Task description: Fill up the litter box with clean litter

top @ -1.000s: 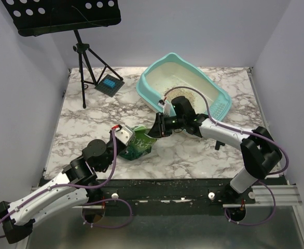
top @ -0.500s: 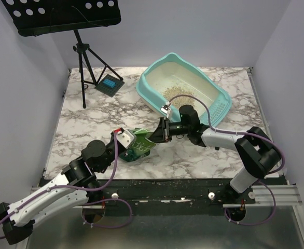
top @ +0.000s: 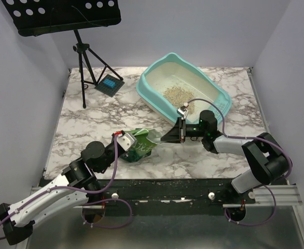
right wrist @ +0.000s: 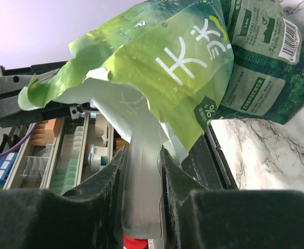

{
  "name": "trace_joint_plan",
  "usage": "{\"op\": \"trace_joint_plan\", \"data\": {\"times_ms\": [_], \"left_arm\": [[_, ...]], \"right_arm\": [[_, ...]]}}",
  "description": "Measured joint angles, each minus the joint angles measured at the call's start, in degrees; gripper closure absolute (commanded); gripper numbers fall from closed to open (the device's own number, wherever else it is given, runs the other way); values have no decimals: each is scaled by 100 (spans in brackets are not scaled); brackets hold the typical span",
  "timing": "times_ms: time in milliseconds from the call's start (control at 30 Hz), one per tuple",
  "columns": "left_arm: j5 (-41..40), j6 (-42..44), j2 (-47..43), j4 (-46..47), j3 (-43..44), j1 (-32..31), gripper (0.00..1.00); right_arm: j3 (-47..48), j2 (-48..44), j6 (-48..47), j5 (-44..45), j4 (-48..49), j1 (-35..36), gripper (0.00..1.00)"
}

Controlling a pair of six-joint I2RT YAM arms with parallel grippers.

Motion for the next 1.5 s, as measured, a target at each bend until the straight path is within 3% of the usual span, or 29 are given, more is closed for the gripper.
{"op": "trace_joint_plan", "data": {"times_ms": [567, 900, 1500], "left_arm": [[118, 50, 463, 614, -181, 4, 100], [125, 90, 581, 837, -210, 4, 100], [125, 107, 214, 866, -341, 4, 100]], "right_arm": [[-938, -597, 920, -734, 1412, -1235, 99], [-1379, -1224, 1115, -988, 1458, -1851, 99], [-1954, -2426, 1180, -868, 1019, -2221, 99]]}}
